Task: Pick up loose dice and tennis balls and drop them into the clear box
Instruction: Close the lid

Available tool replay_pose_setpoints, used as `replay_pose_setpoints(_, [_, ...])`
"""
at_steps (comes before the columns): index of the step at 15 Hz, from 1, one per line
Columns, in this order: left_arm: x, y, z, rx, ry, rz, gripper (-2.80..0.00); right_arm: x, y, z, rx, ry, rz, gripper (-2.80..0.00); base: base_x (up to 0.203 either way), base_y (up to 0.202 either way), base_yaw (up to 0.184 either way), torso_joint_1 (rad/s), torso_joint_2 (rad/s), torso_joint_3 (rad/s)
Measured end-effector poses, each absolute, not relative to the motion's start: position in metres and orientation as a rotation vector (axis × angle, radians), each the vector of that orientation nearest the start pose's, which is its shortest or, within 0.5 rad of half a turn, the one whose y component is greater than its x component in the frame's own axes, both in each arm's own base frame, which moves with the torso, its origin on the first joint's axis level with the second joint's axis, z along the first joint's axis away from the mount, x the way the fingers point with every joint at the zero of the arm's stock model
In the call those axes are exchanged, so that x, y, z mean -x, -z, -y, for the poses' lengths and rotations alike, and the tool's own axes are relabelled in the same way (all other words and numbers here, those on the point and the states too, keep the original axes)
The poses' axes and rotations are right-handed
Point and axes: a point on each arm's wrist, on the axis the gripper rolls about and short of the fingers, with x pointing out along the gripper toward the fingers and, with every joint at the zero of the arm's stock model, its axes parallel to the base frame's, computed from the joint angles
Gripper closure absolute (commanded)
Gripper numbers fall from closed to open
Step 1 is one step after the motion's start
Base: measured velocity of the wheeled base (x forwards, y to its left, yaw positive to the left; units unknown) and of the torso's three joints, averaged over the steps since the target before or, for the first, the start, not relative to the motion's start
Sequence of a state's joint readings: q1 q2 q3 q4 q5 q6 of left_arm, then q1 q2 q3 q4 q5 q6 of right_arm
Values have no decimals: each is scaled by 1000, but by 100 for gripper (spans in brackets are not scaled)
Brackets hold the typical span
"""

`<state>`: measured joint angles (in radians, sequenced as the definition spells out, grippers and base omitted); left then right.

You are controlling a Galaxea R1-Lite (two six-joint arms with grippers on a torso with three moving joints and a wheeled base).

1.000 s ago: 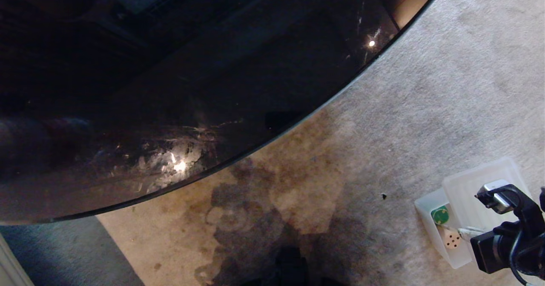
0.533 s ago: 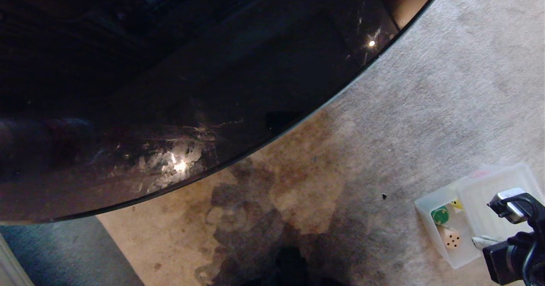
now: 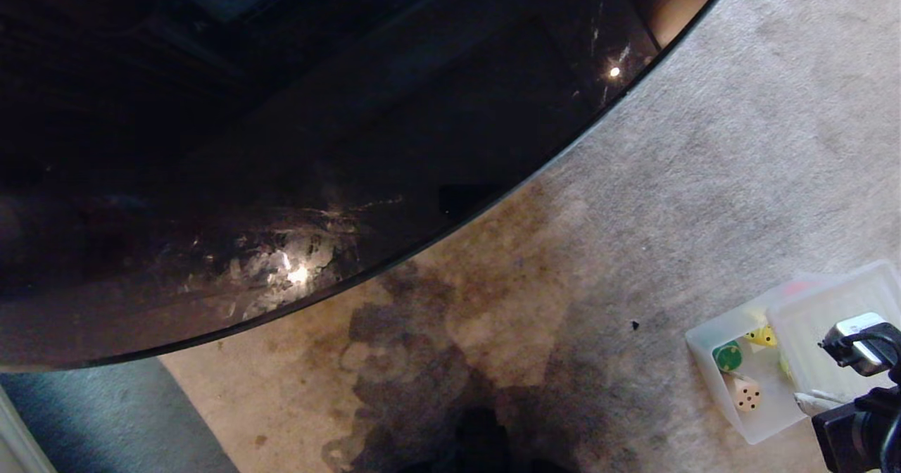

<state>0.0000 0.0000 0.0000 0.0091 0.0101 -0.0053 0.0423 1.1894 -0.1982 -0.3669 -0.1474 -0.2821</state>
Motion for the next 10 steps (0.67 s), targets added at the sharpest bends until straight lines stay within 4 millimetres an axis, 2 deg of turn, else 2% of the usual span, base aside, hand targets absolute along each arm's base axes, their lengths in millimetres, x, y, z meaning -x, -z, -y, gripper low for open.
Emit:
replay_pose_setpoints(6, [23,-75,0,6,-10,-9,0,-124,-123,-2,346,21,-575,0,0,0,0,0,0,0])
replay_pose_setpoints(10, [23,-75,0,7,-10,-9,0,-127,-122,-2,189,64,-580,0,0,0,0,0,0,0])
